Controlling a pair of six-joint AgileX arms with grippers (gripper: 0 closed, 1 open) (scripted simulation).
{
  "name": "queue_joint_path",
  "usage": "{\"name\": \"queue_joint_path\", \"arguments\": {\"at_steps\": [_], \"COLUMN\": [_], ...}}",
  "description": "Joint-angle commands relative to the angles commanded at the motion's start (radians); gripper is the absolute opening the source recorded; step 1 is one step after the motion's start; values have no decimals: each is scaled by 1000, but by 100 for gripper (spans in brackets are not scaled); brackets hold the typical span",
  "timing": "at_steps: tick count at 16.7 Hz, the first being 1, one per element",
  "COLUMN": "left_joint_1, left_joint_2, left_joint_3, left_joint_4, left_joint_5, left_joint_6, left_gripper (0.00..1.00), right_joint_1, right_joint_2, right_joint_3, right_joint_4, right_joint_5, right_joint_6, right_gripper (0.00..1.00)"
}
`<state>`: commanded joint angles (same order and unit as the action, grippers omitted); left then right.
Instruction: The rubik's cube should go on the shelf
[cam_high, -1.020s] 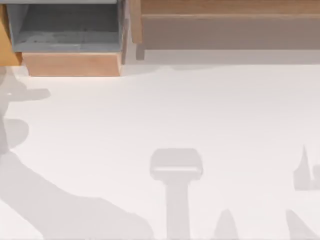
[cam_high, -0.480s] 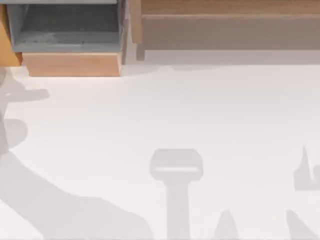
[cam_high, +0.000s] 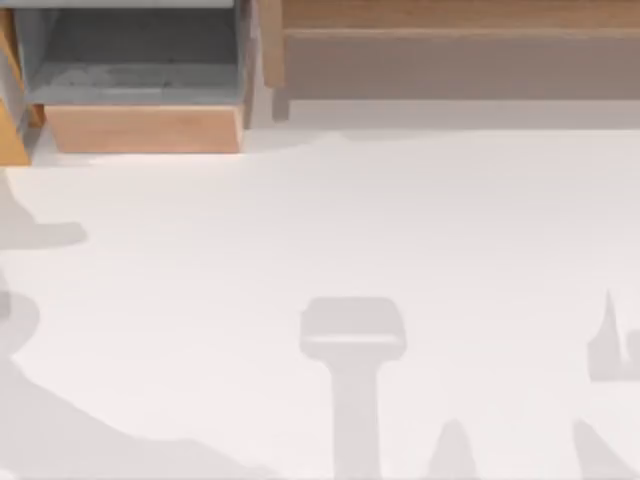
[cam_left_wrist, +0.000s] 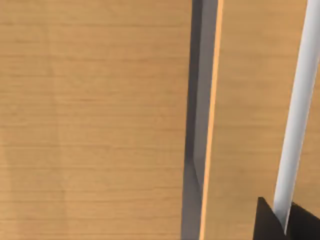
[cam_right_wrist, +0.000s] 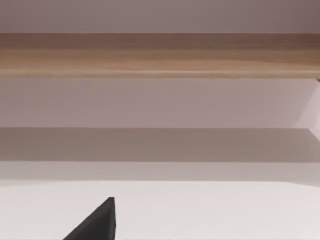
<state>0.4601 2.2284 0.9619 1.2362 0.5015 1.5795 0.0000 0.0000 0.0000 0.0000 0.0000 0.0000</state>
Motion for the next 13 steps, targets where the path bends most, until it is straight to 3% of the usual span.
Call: {"name": "queue_joint_path", "arguments": {"at_steps": [7, 13], "left_joint_1": [16, 80], "left_joint_2": [-19, -91], "left_joint_3": [-38, -237], "left_joint_4": [28, 124], "left_joint_5": [19, 77], "left_joint_6": [2, 8], "left_gripper": [0, 0], "right_joint_1": [0, 0], "right_joint_2": [0, 0], "right_joint_3": [0, 0], "right_joint_4": [0, 0], "right_joint_5": [0, 0], "right_joint_6": [0, 0], "right_gripper": [100, 100]}}
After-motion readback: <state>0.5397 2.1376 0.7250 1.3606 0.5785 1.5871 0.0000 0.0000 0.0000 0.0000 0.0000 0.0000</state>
